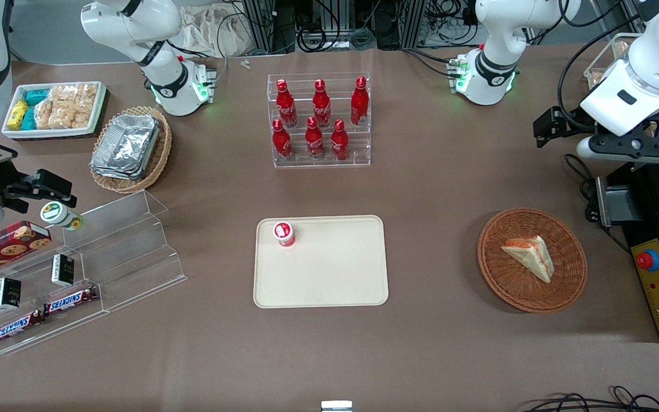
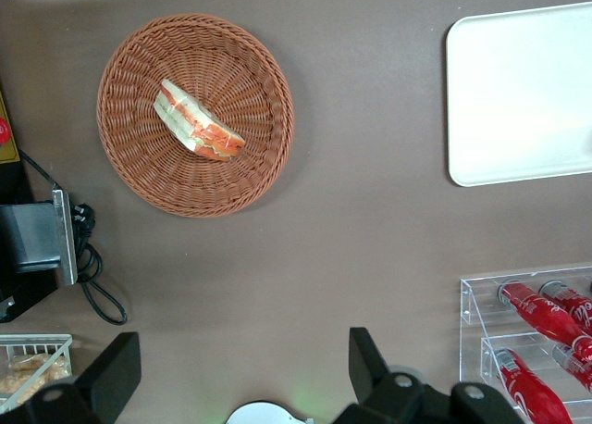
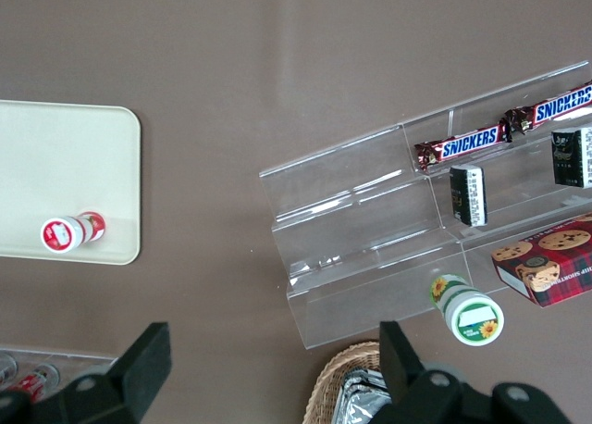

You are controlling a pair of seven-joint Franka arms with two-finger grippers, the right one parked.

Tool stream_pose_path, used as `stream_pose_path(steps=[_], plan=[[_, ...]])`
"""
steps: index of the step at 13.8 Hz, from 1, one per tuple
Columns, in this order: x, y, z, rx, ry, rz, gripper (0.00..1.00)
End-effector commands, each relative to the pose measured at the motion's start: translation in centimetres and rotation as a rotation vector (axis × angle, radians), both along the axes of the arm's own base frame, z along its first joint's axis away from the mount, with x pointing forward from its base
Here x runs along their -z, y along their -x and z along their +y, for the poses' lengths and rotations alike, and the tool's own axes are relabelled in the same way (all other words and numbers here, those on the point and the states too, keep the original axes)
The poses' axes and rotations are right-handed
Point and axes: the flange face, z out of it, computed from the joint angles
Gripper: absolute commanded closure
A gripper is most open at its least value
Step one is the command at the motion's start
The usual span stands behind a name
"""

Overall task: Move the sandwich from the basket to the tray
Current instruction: 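Lower the open left gripper over the sandwich in the wicker basket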

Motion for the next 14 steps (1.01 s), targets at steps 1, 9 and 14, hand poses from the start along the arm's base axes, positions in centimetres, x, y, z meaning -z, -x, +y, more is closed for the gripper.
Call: stream_pose_path(steps=[1,9,14], plan=[[-0.8,0.0,0.0,-0.044,-0.006,-0.007,0.0],[4.5,-4.6,6.0,-0.314,0.0,0.014,0.0],[13.9,-8.7,12.0,-0.615,-0.047,0.062,0.0]])
